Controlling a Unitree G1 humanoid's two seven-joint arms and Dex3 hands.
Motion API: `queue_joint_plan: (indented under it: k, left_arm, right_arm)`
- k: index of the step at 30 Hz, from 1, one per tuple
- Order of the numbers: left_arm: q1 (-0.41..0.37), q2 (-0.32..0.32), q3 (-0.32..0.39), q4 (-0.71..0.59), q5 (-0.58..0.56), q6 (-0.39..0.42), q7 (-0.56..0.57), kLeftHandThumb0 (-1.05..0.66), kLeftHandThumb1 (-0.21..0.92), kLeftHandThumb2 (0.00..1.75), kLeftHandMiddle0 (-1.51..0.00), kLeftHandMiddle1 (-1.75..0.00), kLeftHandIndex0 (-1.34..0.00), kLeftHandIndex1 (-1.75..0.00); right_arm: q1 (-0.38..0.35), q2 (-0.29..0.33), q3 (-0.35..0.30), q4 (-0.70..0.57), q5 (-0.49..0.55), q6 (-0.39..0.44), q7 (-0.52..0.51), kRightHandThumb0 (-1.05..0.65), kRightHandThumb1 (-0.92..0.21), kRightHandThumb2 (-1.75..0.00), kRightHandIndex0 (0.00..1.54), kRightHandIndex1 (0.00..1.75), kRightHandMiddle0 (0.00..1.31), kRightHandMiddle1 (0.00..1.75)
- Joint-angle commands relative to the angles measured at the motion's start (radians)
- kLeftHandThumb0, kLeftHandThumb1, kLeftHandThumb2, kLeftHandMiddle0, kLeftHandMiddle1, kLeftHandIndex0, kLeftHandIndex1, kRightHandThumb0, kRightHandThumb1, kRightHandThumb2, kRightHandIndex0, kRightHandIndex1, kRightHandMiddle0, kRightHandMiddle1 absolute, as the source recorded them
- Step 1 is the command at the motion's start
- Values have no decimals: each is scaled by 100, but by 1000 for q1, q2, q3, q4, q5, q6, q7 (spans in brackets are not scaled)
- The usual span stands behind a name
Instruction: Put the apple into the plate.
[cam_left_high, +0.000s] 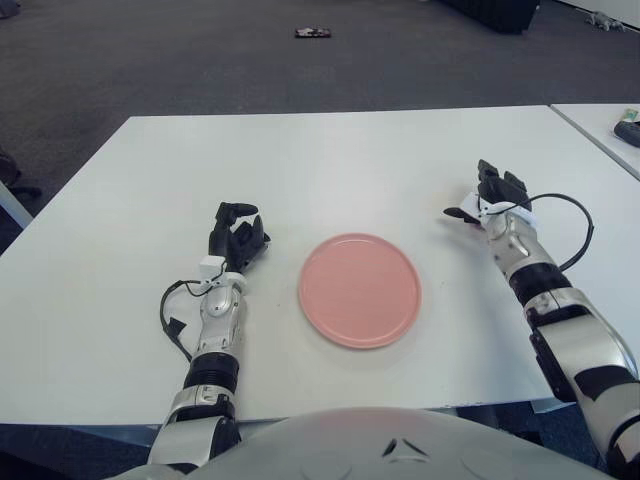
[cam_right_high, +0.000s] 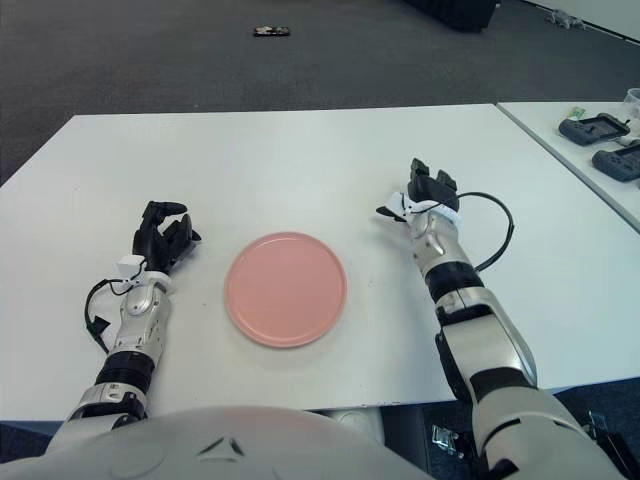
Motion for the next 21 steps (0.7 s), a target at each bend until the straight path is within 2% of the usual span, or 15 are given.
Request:
queue_joint_plan:
  k: [1,3,7,10,17,21]
  left_arm:
    - [40,-8,3,54,1,39,8,-37,74,78,-75,-175,-30,-175]
    - [38,-9,5,57,-1,38,7,-37,74,79,-75,-175,-30,-175]
    - [36,-10,7,59,-7,33,0,-37,74,79,-75,-175,-30,-175]
    - [38,-10,5,57,-7,30,-5,-37,73,79,-74,-175,-31,-175]
    - [38,-12,6,58,-10,20,-7,-37,73,80,-74,-175,-31,-175]
    - [36,-16,9,60,-17,18,-8,-38,72,80,-74,-175,-31,-175]
  right_arm:
    - [50,9,8,-91,-4,31,23,-94,-76,-22,0,0,1,4]
    - [72,11,4,-134,-2,46,34,-92,-72,-25,0,0,0,7]
    - [111,14,0,-205,-1,75,53,-86,-57,-46,0,0,0,13]
    - [155,19,-2,-280,-2,106,70,-85,-53,-53,0,0,0,12]
    - [196,28,-15,-344,11,129,90,-88,-54,-56,0,0,0,3]
    - [197,24,-39,-288,38,110,97,-91,-57,-52,0,0,0,0]
